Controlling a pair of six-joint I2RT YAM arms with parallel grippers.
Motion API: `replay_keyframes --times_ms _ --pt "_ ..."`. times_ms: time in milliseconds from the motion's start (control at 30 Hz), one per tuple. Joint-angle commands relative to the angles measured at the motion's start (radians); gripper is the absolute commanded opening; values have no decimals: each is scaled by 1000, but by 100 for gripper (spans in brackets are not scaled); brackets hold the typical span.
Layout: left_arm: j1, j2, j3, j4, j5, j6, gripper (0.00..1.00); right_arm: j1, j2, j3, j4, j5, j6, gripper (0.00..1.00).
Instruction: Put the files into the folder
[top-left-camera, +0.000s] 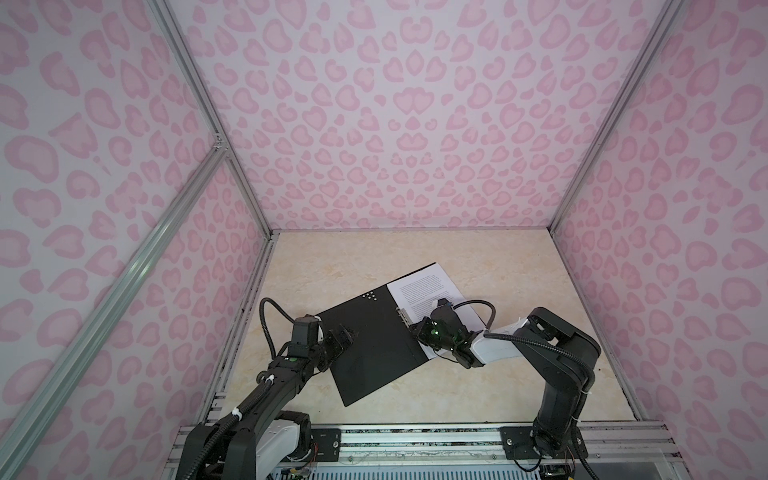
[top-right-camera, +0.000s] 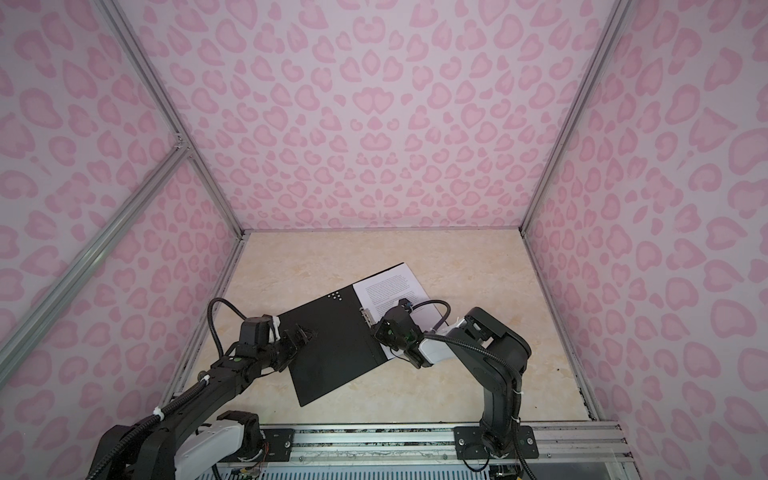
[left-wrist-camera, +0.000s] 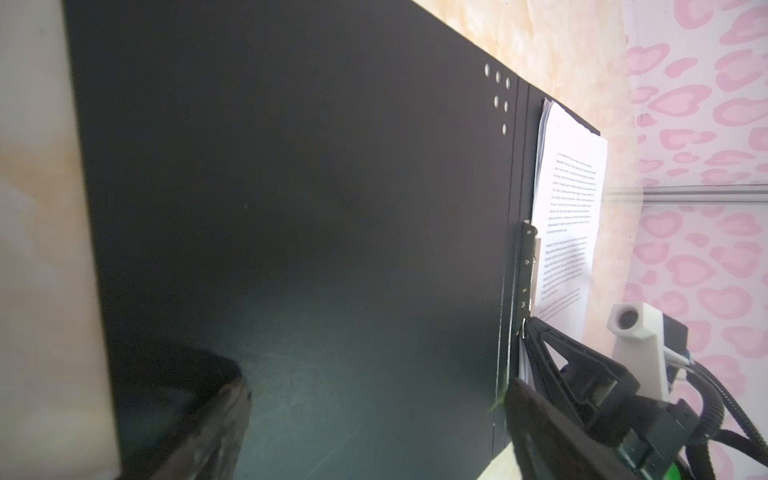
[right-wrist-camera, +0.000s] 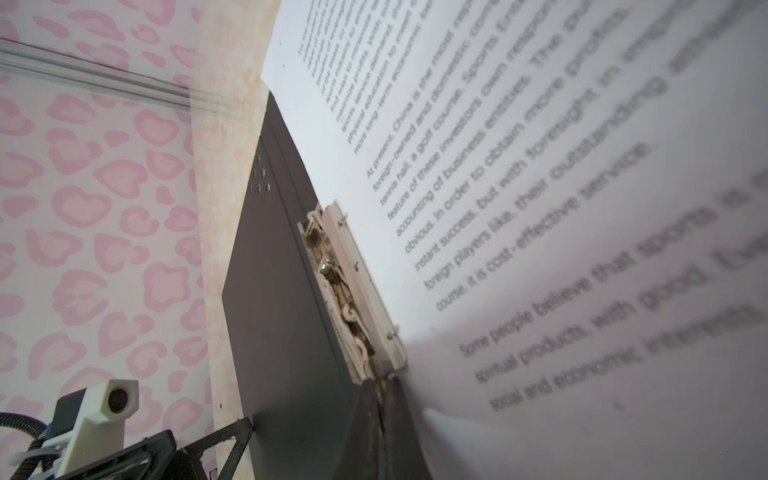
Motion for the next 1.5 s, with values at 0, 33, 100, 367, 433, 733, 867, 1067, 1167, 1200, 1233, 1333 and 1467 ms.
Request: replay_keyframes --times_ms 0,33,100,367,433,733,867,1067,1167,1200,1233,1333,1467 --pt "4 22 -6 -120 -51 15 97 9 55 -27 -469 172 7 0" --pt "4 26 -7 -114 -49 16 97 18 51 -21 -476 180 7 0" --pt "3 33 -6 -108 -49 16 97 31 40 -7 -494 185 0 0" --pt "3 29 13 -110 -26 24 97 48 -99 44 -533 132 -42 0" --pt "4 11 30 -119 -4 35 97 46 -122 42 -526 113 -41 0" --pt "3 -125 156 -204 180 105 97 30 -214 31 -445 66 -125 41" --pt "3 -259 176 -357 101 118 97 29 -305 51 -510 109 -277 54" --pt "3 -528 72 -467 81 -4 97 24 -318 216 -768 152 -620 67" --pt "4 -609 20 -482 68 -49 97 11 -234 330 -869 122 -732 63" --pt "3 -623 6 -481 68 -58 97 10 -202 365 -898 115 -759 62" --pt "4 -630 -10 -475 73 -73 97 12 -166 400 -924 105 -786 60" --pt "3 -625 -68 -410 119 -121 97 21 -89 474 -976 100 -835 54" --pt "3 -610 -88 -404 106 -114 97 25 -34 514 -996 108 -856 47"
